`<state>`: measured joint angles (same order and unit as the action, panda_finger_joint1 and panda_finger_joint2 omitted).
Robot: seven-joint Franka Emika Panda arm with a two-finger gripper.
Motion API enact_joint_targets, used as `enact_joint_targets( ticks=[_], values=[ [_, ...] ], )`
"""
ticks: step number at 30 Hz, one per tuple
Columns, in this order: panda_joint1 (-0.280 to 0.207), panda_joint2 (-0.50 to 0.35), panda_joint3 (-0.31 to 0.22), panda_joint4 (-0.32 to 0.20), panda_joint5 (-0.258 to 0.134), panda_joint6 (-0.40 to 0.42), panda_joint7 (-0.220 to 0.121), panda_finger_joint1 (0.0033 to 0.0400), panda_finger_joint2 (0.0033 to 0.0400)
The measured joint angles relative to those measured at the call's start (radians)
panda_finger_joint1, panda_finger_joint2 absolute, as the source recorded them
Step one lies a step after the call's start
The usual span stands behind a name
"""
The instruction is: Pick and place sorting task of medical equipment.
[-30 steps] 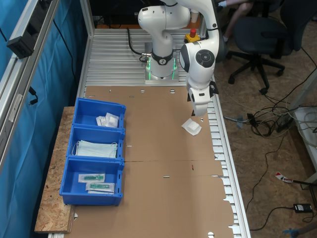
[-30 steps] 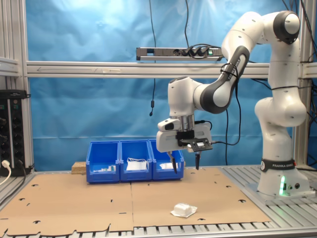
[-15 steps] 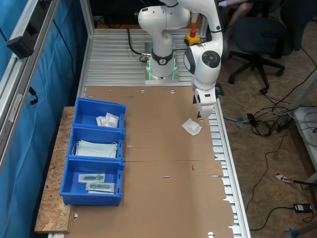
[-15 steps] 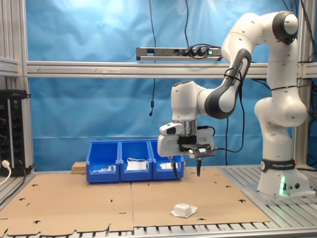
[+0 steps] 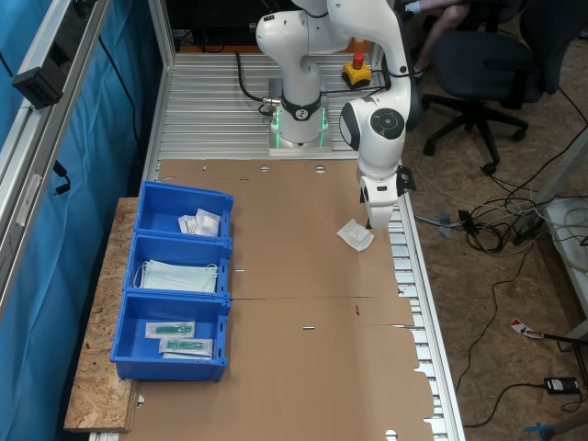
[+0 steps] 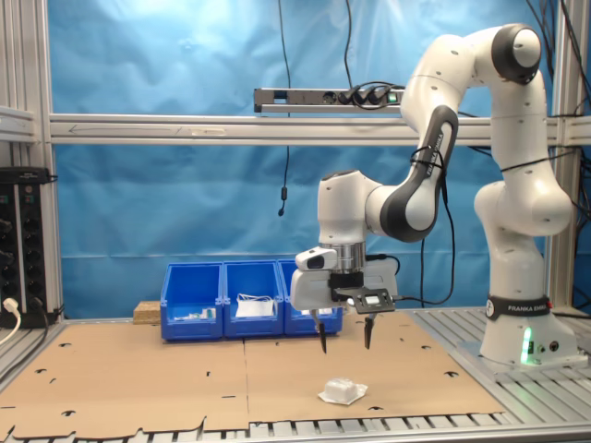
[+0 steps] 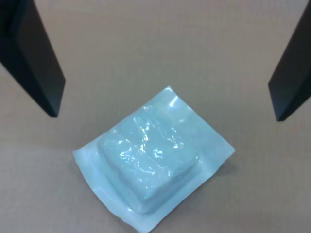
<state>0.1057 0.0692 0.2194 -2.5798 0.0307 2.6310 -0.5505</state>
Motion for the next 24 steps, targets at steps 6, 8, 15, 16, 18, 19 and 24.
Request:
enact_joint_targets(
  ticks=[6, 8, 15, 16, 18, 19, 24],
  values=[
    [0.0, 0.044, -0.001, 0.0, 0.0, 0.032, 0.011, 0.04, 0.04],
    [0.0, 0.062, -0.002, 0.0, 0.0, 0.048, 0.015, 0.04, 0.04],
    [0.0, 0.103, -0.008, 0.0, 0.0, 0.092, 0.028, 0.04, 0.04],
    [0.0, 0.11, -0.01, 0.0, 0.0, 0.098, 0.029, 0.04, 0.04],
    [0.0, 0.123, -0.013, 0.0, 0.0, 0.113, 0.031, 0.04, 0.04],
    [0.0, 0.13, -0.015, 0.0, 0.0, 0.12, 0.032, 0.04, 0.04],
    [0.0, 0.163, -0.023, 0.0, 0.0, 0.156, 0.037, 0.04, 0.04]
  ],
)
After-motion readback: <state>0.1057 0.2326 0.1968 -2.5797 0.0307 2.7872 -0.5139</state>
